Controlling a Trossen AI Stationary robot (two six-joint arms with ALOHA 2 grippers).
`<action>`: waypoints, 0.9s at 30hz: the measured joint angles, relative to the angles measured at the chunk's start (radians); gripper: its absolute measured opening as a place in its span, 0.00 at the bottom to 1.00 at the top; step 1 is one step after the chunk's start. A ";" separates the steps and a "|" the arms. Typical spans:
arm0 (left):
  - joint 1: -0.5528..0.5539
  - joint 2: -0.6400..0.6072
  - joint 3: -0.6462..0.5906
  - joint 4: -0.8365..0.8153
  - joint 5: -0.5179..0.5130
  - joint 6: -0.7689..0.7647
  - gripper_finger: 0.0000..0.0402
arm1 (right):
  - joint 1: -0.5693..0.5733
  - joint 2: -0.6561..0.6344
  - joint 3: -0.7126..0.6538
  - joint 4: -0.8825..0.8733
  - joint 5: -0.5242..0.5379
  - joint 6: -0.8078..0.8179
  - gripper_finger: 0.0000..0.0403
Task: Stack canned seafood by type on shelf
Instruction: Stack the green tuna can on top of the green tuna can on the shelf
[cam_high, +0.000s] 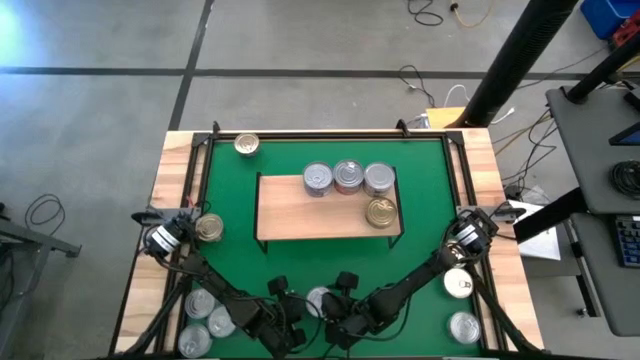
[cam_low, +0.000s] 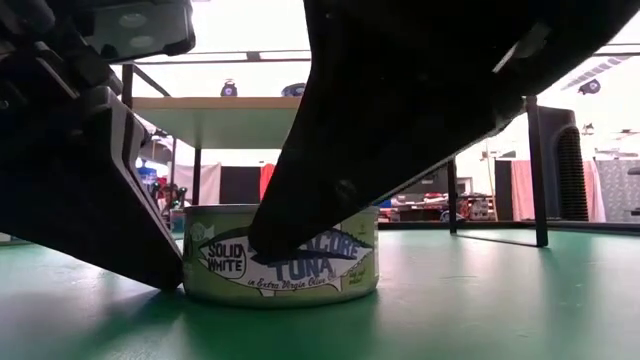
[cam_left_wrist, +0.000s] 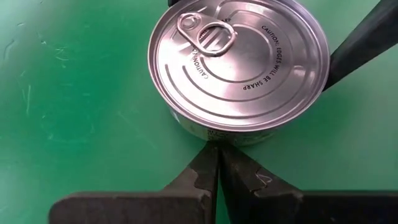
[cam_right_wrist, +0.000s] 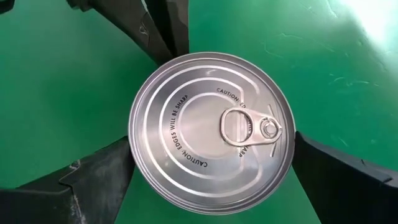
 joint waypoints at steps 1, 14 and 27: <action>-0.001 -0.003 0.002 -0.014 0.007 0.000 0.00 | 0.000 0.000 -0.005 0.006 0.000 0.010 0.99; -0.025 -0.050 -0.020 -0.193 0.032 -0.055 0.00 | 0.003 0.008 -0.038 0.073 -0.024 0.032 0.99; 0.048 -0.026 -0.040 0.092 0.061 0.275 0.00 | -0.002 0.006 -0.050 0.100 -0.016 0.021 0.99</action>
